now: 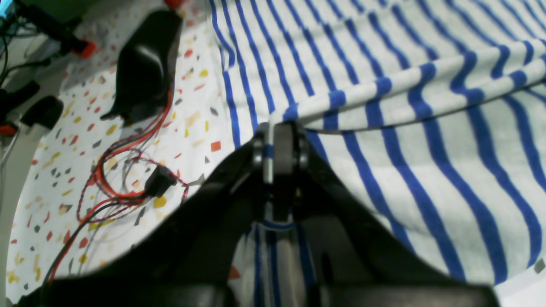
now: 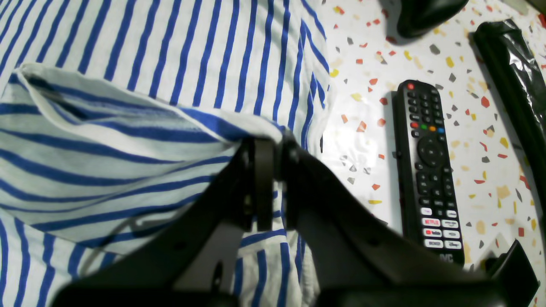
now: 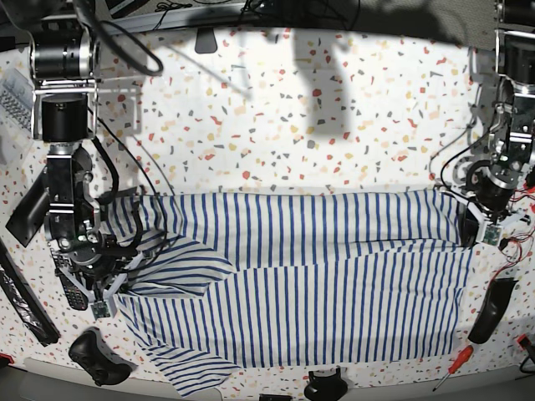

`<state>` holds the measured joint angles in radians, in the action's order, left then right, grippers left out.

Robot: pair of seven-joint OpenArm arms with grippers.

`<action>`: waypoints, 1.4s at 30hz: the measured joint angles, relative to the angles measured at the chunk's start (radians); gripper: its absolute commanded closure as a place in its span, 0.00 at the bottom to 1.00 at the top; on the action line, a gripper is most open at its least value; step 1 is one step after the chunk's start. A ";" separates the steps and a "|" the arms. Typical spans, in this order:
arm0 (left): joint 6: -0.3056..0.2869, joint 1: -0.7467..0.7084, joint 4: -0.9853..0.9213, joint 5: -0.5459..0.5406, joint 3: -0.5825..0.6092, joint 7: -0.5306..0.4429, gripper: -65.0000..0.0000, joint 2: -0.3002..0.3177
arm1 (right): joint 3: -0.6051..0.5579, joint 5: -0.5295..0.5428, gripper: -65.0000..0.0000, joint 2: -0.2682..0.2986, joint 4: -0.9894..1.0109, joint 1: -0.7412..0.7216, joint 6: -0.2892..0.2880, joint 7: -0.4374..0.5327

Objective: Layout the t-shirt on the table in an organized manner, then fold the t-shirt properly
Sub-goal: 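Drag the shirt by its shoulders away from the hem with both grippers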

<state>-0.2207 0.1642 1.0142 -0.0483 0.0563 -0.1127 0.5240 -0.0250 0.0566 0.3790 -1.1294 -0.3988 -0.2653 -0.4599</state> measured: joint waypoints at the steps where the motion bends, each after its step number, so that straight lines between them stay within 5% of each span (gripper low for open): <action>1: 0.000 0.000 0.000 0.000 0.000 -0.007 1.00 0.000 | 0.000 0.000 1.00 0.000 0.000 0.000 0.000 0.007; 11: 0.000 0.000 0.000 0.000 0.000 -0.009 1.00 0.000 | 0.000 -0.001 1.00 -0.003 0.008 0.000 0.000 0.072; 23: 0.000 0.000 0.000 0.000 0.000 -0.013 1.00 0.000 | 0.001 -0.004 1.00 -0.083 0.249 -0.134 0.002 0.111; 42: -0.001 0.030 0.000 -0.001 0.000 -0.014 1.00 0.000 | 0.001 -0.007 1.00 -0.083 0.449 -0.213 -0.011 0.196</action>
<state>-0.2214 0.1944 1.0138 -0.0490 0.0563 -0.1265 0.5240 -0.0238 0.0494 0.2962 -0.6804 -0.6121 -0.2768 -0.2638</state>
